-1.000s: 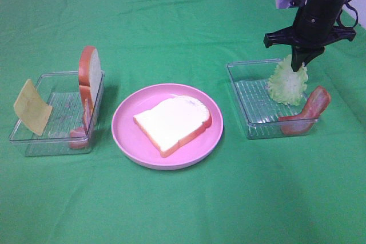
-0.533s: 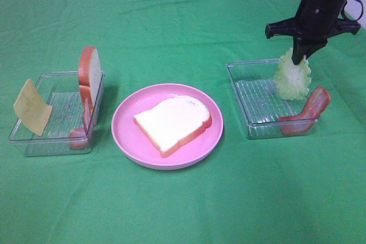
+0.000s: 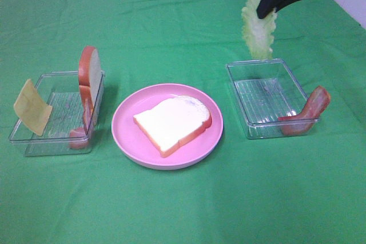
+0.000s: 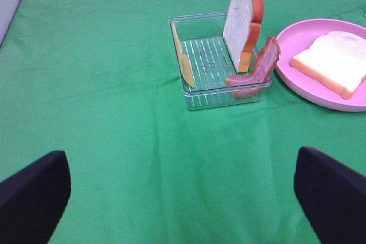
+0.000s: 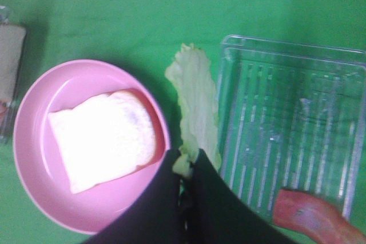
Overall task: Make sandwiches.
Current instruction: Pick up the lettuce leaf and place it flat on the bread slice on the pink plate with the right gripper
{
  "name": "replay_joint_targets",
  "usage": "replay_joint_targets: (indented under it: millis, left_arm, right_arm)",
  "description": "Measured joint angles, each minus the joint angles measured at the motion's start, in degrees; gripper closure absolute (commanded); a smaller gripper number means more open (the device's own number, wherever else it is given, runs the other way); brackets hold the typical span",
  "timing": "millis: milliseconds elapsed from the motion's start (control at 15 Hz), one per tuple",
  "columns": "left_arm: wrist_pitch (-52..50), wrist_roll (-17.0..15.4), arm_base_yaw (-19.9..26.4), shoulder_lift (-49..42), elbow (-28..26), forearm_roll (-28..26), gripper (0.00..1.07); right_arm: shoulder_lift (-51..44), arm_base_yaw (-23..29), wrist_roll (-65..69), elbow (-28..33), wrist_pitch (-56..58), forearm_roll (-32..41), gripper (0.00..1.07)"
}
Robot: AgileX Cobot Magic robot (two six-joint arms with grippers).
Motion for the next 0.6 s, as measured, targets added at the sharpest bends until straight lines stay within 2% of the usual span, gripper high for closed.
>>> replay_joint_targets:
  millis: [200, 333, 400, 600]
  left_arm:
    - [0.0, 0.0, 0.0, 0.0, 0.0, 0.0, 0.06]
    - [0.0, 0.0, 0.0, 0.0, 0.0, 0.0, 0.06]
    - [0.0, 0.0, 0.0, 0.0, 0.0, 0.0, 0.06]
    - [0.0, 0.0, 0.0, 0.0, 0.0, 0.0, 0.06]
  right_arm:
    - [-0.06, 8.54, -0.06, 0.0, 0.0, 0.0, 1.07]
    - [-0.06, 12.38, -0.06, 0.0, -0.17, 0.11, 1.07]
    - [0.52, 17.07, -0.06, 0.0, -1.15, 0.17, 1.07]
    - [3.09, 21.6, -0.06, 0.0, -2.46, 0.23, 1.07]
